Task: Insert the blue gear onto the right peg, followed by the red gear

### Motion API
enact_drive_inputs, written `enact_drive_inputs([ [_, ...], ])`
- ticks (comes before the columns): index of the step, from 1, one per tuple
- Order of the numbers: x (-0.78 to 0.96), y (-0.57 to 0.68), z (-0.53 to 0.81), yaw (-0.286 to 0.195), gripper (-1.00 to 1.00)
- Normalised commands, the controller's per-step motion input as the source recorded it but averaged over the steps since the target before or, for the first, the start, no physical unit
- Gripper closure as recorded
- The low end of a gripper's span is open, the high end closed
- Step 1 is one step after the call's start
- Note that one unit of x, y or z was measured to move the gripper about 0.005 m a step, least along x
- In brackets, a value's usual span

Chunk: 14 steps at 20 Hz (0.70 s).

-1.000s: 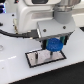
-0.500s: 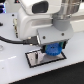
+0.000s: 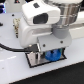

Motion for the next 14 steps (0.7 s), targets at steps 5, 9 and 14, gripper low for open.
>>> enact_drive_inputs([
  [5, -0.03, 0.17, 0.45, 0.000, -1.00],
  [9, -0.14, 0.15, 0.55, 0.000, -1.00],
  [14, -0.40, 0.11, 0.43, 0.000, -1.00],
])
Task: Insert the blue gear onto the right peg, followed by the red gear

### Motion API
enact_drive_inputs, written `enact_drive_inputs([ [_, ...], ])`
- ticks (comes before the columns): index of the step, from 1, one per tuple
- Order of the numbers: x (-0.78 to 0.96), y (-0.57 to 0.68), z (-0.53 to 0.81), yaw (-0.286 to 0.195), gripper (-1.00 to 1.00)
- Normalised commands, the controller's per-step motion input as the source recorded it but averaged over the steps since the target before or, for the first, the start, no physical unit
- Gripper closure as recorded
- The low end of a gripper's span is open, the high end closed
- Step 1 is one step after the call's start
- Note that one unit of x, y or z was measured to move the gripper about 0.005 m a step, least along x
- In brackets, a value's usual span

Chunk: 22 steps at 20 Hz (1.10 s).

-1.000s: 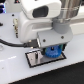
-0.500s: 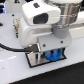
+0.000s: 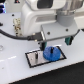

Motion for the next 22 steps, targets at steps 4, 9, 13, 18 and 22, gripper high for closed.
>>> enact_drive_inputs([
  [4, -0.59, 0.11, 0.21, 0.000, -1.00],
  [9, -0.66, 0.14, 0.01, 0.000, -1.00],
  [13, -0.73, 0.08, -0.07, 0.000, -1.00],
  [18, -0.76, 0.07, -0.10, 0.000, -1.00],
  [22, -0.72, 0.11, -0.11, 0.000, -1.00],
])
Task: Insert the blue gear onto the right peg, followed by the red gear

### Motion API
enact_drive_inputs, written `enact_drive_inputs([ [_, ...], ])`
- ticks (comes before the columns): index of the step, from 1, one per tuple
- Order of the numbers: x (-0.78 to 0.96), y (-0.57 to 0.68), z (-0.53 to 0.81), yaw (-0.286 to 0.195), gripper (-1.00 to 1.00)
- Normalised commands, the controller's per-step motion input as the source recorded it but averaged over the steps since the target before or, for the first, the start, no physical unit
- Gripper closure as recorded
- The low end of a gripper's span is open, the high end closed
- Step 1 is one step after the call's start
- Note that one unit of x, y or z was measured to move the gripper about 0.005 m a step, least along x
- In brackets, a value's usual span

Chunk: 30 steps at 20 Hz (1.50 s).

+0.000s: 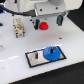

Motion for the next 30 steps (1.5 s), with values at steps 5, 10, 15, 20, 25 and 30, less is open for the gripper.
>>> enact_drive_inputs([
  [5, -0.62, 0.17, -0.09, 0.000, -1.00],
  [10, -0.45, 0.20, -0.24, 0.000, -1.00],
  [15, -0.44, 0.12, -0.29, 0.000, -1.00],
  [20, -0.50, 0.06, -0.32, 0.000, -1.00],
  [25, -0.28, 0.00, -0.36, 0.000, -1.00],
  [30, -0.06, 0.08, -0.22, 0.000, -1.00],
])
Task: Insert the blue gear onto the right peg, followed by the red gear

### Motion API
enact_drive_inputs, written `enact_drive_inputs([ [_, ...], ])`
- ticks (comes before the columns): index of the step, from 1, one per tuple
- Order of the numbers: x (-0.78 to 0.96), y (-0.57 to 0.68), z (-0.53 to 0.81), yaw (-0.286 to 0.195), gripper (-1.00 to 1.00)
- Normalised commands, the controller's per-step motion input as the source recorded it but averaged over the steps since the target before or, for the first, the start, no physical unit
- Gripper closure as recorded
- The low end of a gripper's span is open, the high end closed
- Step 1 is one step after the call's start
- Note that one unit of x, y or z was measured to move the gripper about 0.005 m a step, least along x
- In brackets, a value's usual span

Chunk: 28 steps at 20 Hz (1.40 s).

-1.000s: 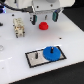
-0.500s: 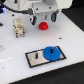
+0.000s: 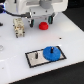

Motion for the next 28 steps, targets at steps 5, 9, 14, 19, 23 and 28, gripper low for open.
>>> enact_drive_inputs([
  [5, 0.05, 0.19, 0.00, 0.000, 1.00],
  [9, 0.06, 0.20, 0.00, 0.000, 1.00],
  [14, 0.09, 0.21, 0.00, 0.000, 1.00],
  [19, 0.17, 0.26, 0.00, 0.000, 1.00],
  [23, 0.16, 0.32, 0.20, 0.000, 1.00],
  [28, 0.25, 0.27, 0.42, 0.000, 1.00],
])
